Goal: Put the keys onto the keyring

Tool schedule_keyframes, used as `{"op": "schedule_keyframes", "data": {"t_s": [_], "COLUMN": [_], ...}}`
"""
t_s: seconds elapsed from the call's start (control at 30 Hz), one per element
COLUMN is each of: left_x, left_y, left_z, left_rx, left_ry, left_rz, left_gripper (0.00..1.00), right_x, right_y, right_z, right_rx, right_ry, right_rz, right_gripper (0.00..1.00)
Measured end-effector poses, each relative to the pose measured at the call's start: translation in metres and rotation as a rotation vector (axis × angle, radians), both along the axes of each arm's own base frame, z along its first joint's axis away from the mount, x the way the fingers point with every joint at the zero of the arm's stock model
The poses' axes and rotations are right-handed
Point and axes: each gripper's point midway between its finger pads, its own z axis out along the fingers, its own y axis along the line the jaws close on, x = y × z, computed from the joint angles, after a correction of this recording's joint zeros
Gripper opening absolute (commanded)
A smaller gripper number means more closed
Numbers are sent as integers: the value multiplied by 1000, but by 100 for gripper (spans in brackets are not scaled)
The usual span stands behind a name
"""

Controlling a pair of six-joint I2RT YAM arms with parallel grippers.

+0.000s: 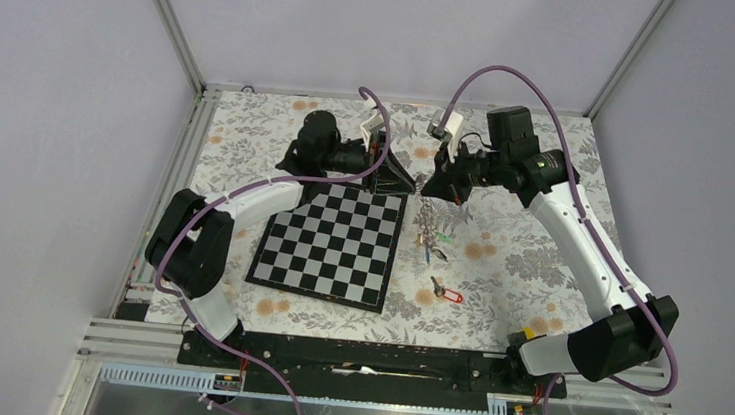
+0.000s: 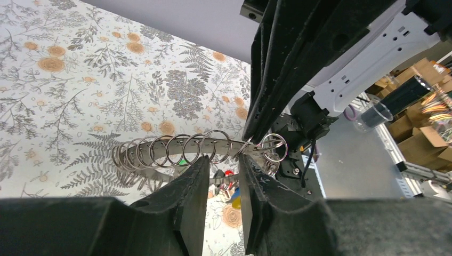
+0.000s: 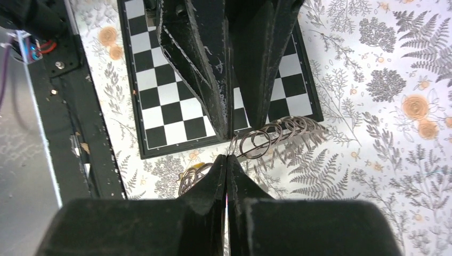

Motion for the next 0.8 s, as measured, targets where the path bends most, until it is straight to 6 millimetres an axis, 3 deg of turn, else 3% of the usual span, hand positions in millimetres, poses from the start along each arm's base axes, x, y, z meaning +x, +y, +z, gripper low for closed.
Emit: {"op": "schedule_keyframes", "data": {"t_s": [0.3, 0.8], "left_x": [0, -13], "left_y": [1, -4], "left_z": [-7, 7], "left_rx": [32, -17], "left_ry": [-19, -129], "left_rz": [-6, -98], "left_gripper": [35, 31], "right_x": [0, -3], "right_y": [-1, 2], "right_z": [-9, -19], "right_rx": [-150, -159], "right_ry": [-67, -23], "right_rz": [2, 8], "right_gripper": [0, 0]}}
